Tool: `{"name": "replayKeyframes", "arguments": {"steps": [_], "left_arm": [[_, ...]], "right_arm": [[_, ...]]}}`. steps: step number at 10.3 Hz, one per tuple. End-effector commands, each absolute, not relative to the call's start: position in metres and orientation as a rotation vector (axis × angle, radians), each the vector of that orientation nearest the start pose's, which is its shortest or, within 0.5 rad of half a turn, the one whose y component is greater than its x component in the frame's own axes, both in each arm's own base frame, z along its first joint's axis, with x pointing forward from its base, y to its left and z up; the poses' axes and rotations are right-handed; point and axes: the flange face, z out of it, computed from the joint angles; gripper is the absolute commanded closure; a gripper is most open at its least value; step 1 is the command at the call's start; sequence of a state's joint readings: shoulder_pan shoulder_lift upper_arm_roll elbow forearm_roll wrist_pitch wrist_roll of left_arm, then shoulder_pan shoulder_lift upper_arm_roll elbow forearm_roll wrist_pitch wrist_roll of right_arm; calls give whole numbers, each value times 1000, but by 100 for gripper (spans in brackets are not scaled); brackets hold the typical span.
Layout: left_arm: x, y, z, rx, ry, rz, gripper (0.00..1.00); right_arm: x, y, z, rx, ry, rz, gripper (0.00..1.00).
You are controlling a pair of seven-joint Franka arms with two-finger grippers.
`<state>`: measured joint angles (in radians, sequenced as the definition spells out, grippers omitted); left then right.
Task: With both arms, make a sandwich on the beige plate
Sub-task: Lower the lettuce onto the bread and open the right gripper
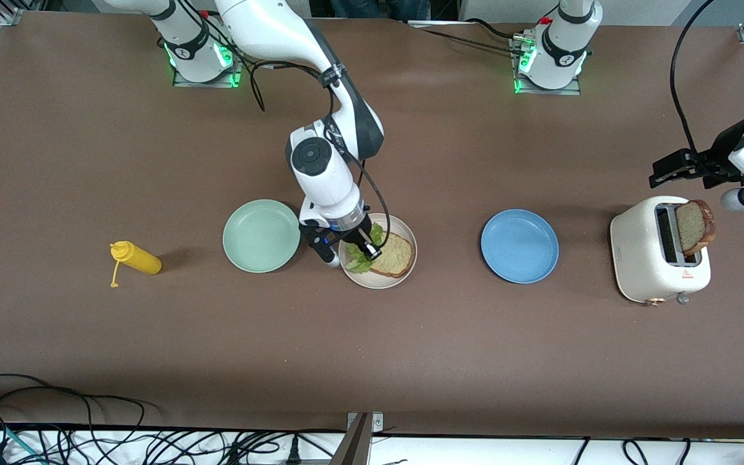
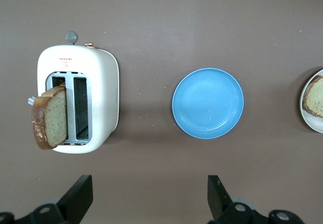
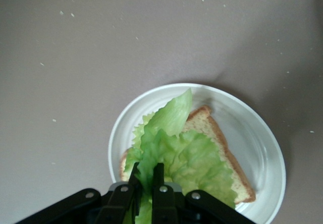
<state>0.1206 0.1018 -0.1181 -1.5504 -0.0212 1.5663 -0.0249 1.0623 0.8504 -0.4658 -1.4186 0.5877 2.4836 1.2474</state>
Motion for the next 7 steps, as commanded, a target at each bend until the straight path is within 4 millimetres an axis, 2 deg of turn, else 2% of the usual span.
{"name": "replayKeyframes", "arguments": {"steps": [1, 2, 4, 5, 6, 7], "left_arm": [[579, 4, 579, -3156, -10, 137, 0], [579, 4, 579, -3156, -10, 137, 0], [580, 3, 579, -3156, -10, 135, 0], [580, 3, 579, -3156, -8, 135, 0], [579, 3, 579, -3156, -5, 137, 0], [579, 3, 579, -3156, -5, 137, 0]], "right_arm": [[564, 511, 234, -2605, 1112, -243, 100], [564, 511, 233, -2631, 1084, -274, 100], [565, 514, 230, -2621, 1057, -312, 72], [566, 514, 230, -2619, 1053, -318, 36], [567, 513, 233, -2610, 1058, -321, 15], [569, 515, 239, -2604, 1048, -330, 0]]}}
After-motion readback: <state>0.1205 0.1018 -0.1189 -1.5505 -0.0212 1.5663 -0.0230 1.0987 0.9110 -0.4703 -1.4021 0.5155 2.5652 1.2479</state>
